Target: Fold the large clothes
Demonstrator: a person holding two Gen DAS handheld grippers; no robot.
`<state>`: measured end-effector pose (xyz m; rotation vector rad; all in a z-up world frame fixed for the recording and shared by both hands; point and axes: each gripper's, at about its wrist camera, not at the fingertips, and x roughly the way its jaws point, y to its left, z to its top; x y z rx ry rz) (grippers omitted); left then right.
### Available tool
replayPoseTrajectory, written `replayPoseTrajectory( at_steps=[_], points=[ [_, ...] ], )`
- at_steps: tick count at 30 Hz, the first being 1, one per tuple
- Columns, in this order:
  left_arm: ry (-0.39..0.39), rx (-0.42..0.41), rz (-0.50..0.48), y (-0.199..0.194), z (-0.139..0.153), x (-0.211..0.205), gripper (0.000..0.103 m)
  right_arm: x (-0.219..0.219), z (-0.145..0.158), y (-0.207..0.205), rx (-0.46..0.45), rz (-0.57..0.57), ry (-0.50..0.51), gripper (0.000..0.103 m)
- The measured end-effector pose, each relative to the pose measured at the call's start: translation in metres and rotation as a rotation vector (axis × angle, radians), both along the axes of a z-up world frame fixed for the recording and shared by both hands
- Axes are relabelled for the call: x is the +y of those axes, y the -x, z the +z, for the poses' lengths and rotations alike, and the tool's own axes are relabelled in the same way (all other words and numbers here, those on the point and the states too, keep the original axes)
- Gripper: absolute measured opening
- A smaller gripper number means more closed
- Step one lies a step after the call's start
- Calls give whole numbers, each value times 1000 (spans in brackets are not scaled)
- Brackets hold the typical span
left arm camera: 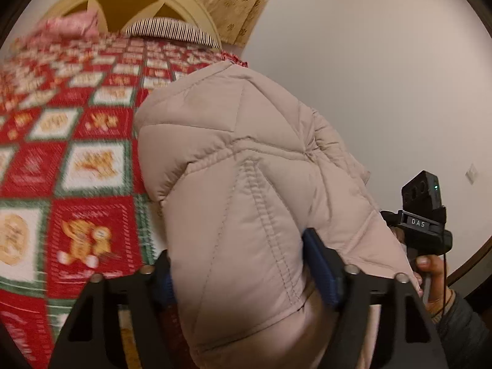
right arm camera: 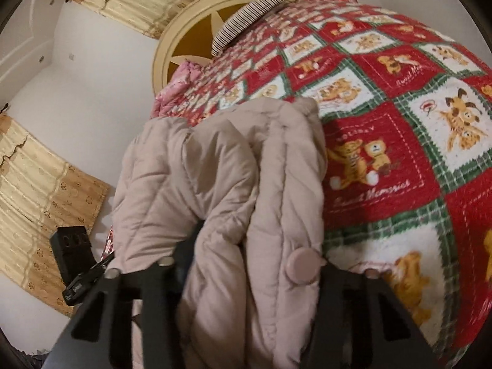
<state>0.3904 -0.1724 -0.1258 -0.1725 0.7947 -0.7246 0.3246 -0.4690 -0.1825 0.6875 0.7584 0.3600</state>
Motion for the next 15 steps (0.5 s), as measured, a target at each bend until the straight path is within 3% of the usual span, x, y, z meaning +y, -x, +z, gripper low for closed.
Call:
replayPoseTrajectory(
  at_steps=[3, 9, 15],
  points=[
    [-31, -54, 7, 12, 19, 13, 59, 8, 4, 8, -33, 7, -23, 34],
    [-141, -234, 53, 48, 66, 47, 56, 45, 23, 15, -106, 45, -70, 31],
    [-165, -288, 120, 67, 88, 99, 54, 98, 42, 0, -158, 106, -98, 30]
  ],
)
